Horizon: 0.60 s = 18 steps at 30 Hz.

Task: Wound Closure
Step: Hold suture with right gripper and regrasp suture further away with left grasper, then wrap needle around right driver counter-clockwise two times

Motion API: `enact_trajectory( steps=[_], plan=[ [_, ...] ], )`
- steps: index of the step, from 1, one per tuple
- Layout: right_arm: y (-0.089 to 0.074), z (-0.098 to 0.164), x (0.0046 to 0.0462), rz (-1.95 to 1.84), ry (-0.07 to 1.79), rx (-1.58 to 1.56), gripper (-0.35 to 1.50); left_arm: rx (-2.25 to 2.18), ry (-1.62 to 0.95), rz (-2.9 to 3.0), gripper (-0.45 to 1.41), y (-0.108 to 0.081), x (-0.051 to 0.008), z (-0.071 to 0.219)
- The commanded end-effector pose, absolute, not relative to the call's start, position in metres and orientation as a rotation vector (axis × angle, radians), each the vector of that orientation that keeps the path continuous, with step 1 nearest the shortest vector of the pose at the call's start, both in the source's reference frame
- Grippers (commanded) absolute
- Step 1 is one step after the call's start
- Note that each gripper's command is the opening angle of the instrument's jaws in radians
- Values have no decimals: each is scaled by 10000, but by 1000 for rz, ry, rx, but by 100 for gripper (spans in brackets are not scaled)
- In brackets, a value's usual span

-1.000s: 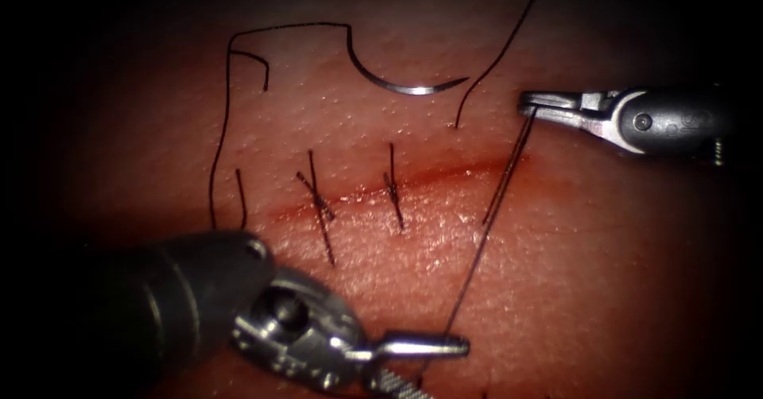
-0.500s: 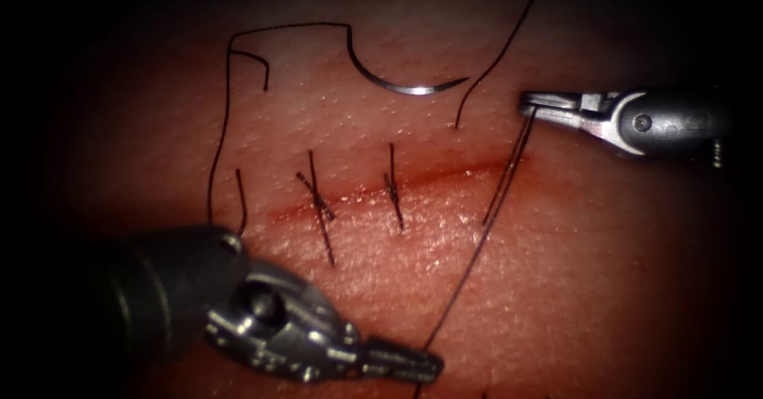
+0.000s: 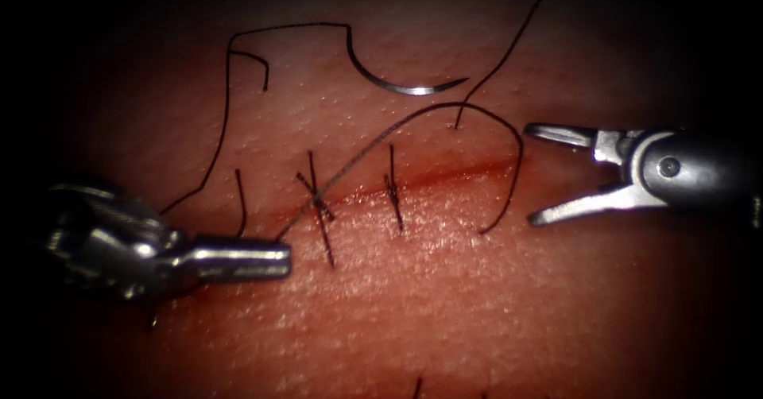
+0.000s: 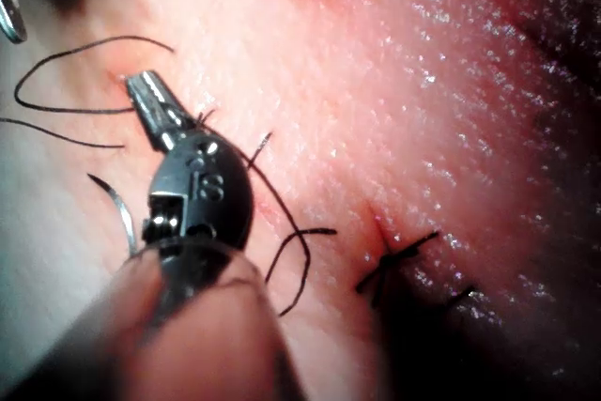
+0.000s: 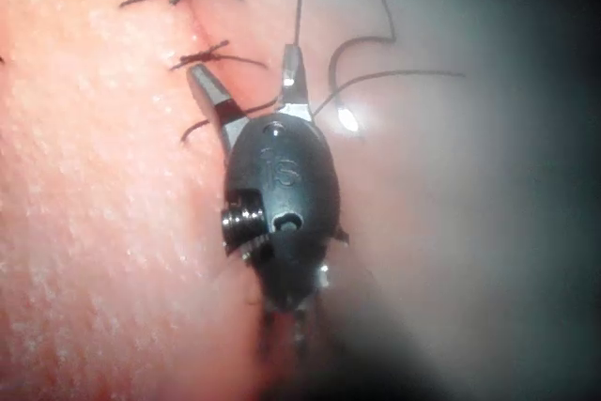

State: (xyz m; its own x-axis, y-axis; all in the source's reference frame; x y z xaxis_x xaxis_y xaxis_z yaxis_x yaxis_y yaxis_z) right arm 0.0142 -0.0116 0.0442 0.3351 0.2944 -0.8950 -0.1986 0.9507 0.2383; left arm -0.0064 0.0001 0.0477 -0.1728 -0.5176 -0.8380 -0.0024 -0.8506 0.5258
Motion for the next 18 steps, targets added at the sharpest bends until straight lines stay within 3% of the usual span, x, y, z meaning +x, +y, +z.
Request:
enact_trajectory(
  steps=[1,3,4,5,7,18],
  plan=[
    [-116,428,148,323,1199,109,145,1743,-598,-2084,-45,5,-68,481],
    [-114,418,145,319,1204,118,132,1726,-609,-2083,-45,2,-68,480],
    [-110,413,142,318,1206,119,111,1728,-609,-2079,-45,0,-68,480],
    [-106,412,139,326,1215,113,71,1724,-614,-2074,-45,-2,-69,478],
    [-96,414,131,345,1239,95,-35,1722,-622,-2068,-45,-4,-70,476],
    [-74,486,128,411,1275,-106,-35,1718,-629,-2026,-45,-12,-71,457]
  ],
)
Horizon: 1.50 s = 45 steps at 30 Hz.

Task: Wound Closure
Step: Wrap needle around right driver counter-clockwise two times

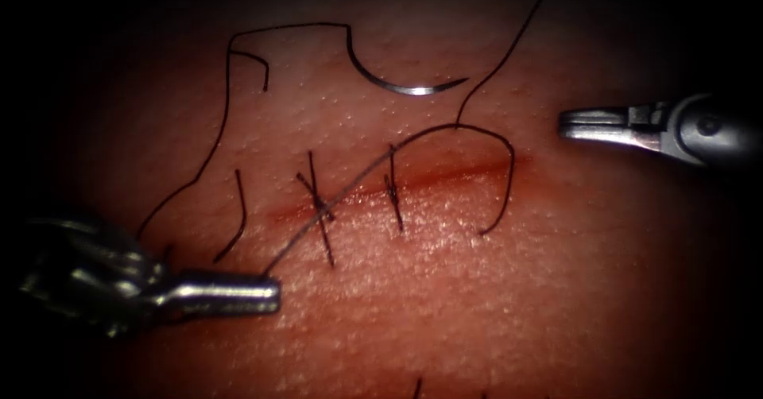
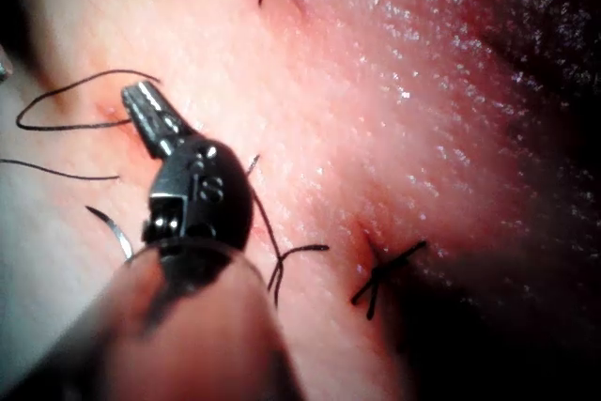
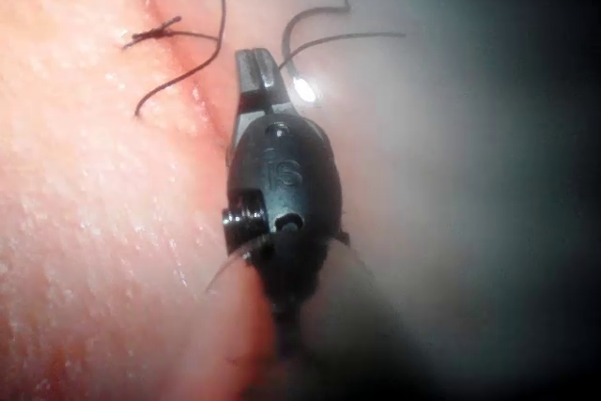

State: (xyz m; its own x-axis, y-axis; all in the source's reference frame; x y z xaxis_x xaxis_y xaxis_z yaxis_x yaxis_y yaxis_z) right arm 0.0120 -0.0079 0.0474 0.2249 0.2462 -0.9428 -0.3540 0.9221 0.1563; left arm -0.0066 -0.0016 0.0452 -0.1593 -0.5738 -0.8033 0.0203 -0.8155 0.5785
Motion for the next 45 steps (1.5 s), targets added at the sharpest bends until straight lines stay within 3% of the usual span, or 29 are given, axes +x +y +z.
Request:
enact_trajectory(
  steps=[1,9,18,30,45],
  plan=[
    [-74,493,131,411,1273,-118,-35,1722,-625,-2019,-45,-12,-71,457],
    [-89,537,174,353,1338,-62,-35,1736,-622,-2013,-45,-7,-73,456],
    [-107,547,224,290,1541,27,-35,1766,-627,-2019,-45,4,-76,462],
    [-109,541,232,339,1737,124,-35,1738,-624,-2239,-45,31,-104,556],
    [-111,511,246,435,1690,59,-35,1611,-517,-2296,-45,4,-163,614]
  ],
)
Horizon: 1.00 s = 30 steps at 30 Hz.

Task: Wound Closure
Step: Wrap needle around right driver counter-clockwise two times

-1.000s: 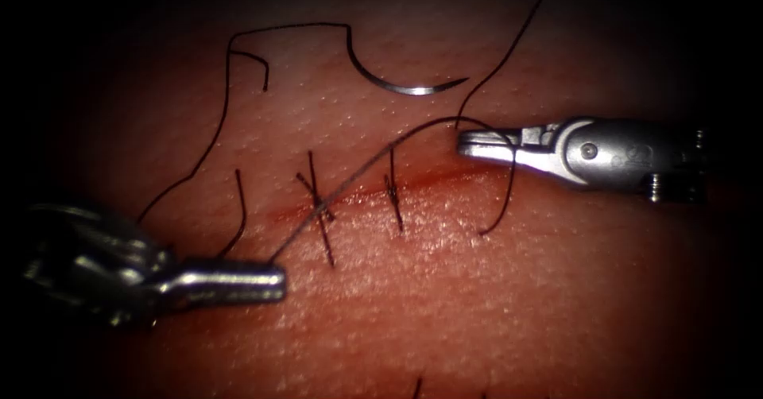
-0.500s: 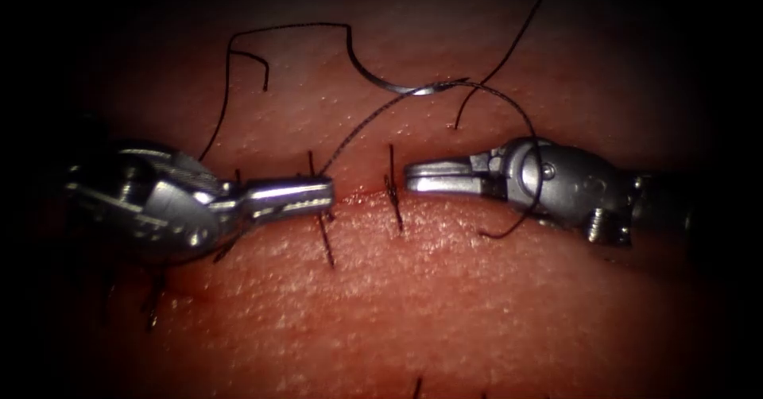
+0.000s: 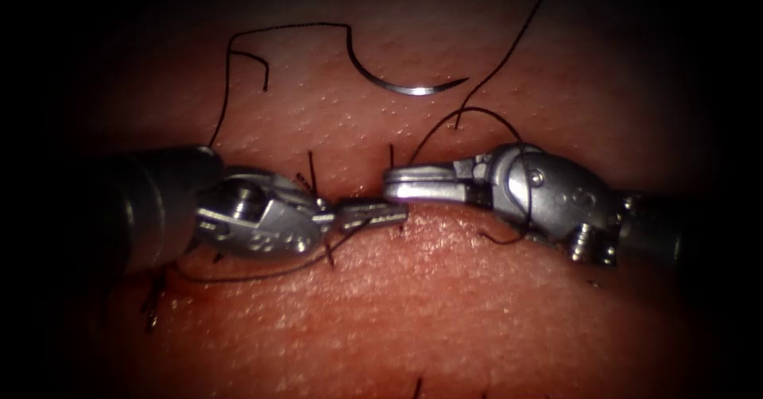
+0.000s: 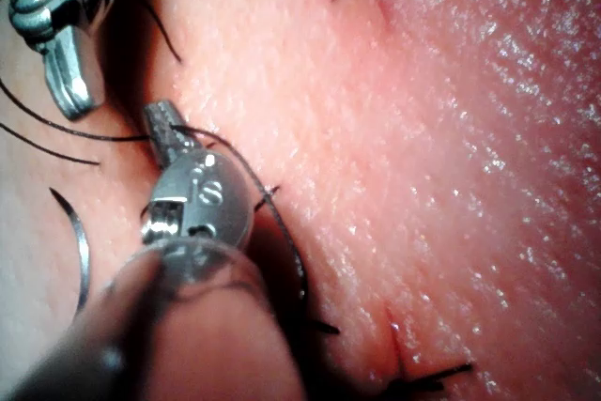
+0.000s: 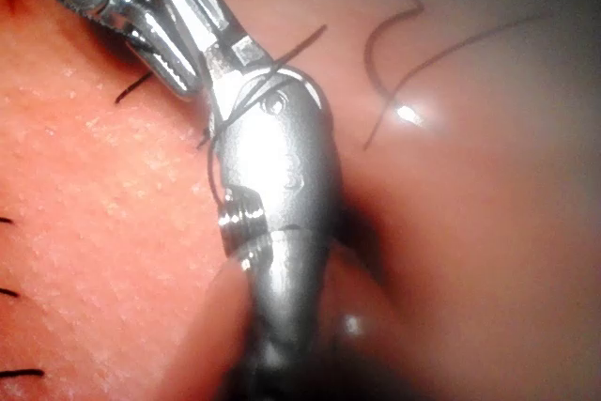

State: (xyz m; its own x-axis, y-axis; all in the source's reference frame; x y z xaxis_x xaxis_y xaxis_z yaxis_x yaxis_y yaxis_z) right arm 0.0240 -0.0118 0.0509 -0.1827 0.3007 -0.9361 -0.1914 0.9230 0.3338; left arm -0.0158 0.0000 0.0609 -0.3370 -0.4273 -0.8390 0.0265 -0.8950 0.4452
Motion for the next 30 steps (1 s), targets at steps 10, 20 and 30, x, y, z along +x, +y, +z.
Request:
enact_trajectory(
  steps=[10,20,30],
  plan=[
    [-103,518,230,497,1425,-186,120,1637,-492,-2252,-45,-24,-183,579],
    [-111,536,233,421,1293,-140,106,1657,-472,-2225,-45,-39,-197,537],
    [-134,548,237,256,1248,65,83,1740,-503,-2199,-45,12,-162,518]
  ],
)
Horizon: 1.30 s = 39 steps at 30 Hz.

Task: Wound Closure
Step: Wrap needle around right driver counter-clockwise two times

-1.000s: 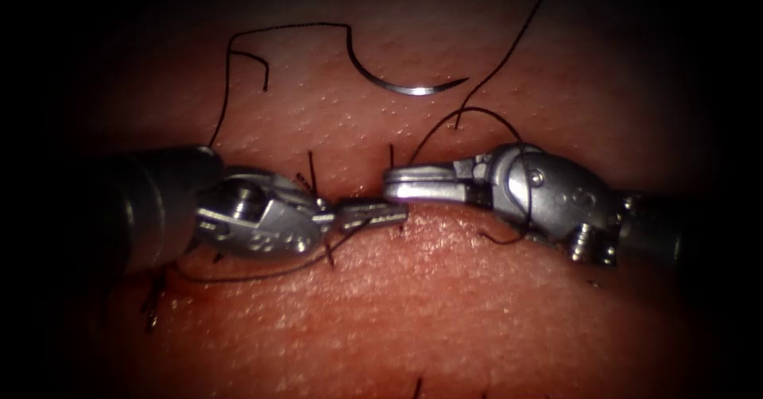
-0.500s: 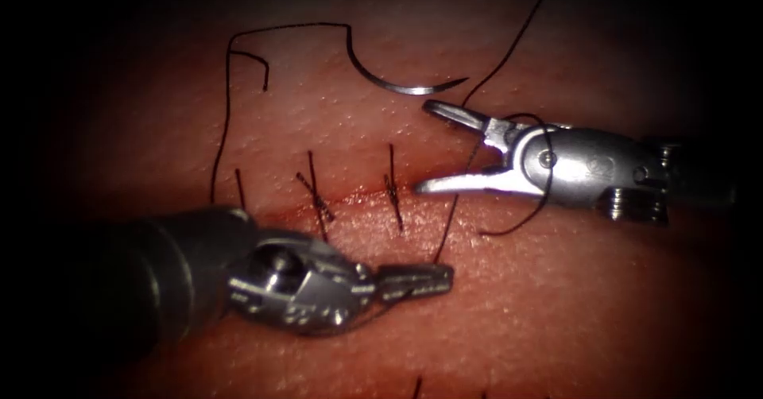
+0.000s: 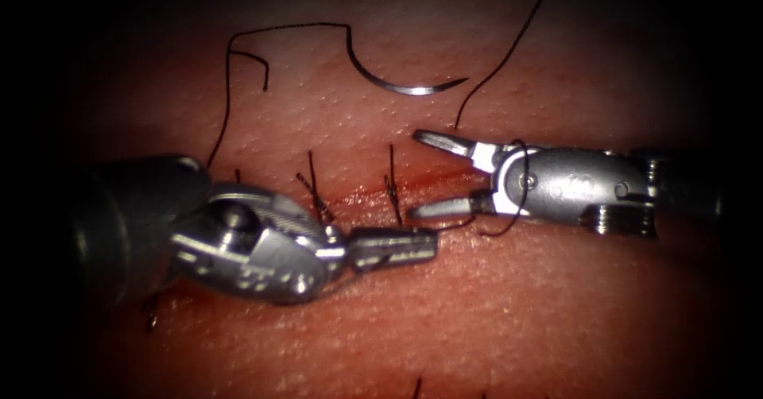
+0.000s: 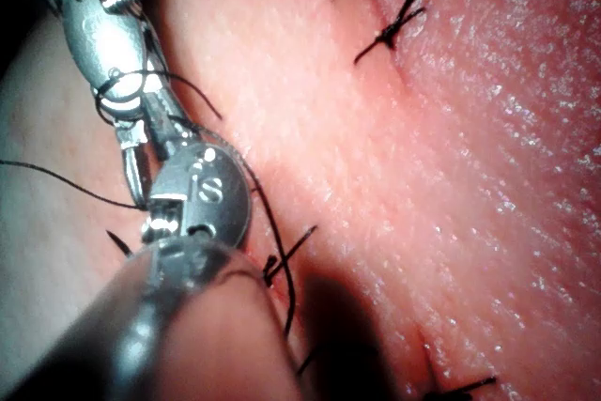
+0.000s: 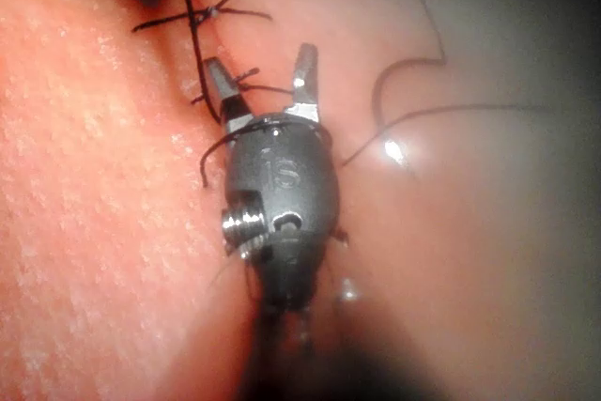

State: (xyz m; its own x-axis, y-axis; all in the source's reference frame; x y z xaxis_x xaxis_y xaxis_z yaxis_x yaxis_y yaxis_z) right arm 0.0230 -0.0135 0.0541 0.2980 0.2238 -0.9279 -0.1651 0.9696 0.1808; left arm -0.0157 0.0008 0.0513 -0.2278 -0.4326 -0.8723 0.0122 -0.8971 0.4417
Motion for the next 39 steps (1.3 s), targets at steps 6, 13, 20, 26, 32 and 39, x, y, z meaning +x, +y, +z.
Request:
enact_trajectory(
  steps=[6,13,20,26,32,39],
  plan=[
    [-154,559,245,165,1287,244,27,1767,-479,-2205,-45,44,-170,524],
    [-148,556,240,169,1432,323,36,1742,-415,-2187,-45,76,-184,568],
    [-138,548,234,249,1733,414,39,1746,-306,-2191,-45,65,-181,629],
    [-131,545,231,343,1917,505,41,1758,-284,-2180,-45,56,-166,638],
    [-119,543,227,463,1941,465,59,1727,-293,-2192,-45,43,-158,640],
    [-107,549,212,681,1808,289,96,1692,-304,-2211,-45,20,-161,646]
  ],
)
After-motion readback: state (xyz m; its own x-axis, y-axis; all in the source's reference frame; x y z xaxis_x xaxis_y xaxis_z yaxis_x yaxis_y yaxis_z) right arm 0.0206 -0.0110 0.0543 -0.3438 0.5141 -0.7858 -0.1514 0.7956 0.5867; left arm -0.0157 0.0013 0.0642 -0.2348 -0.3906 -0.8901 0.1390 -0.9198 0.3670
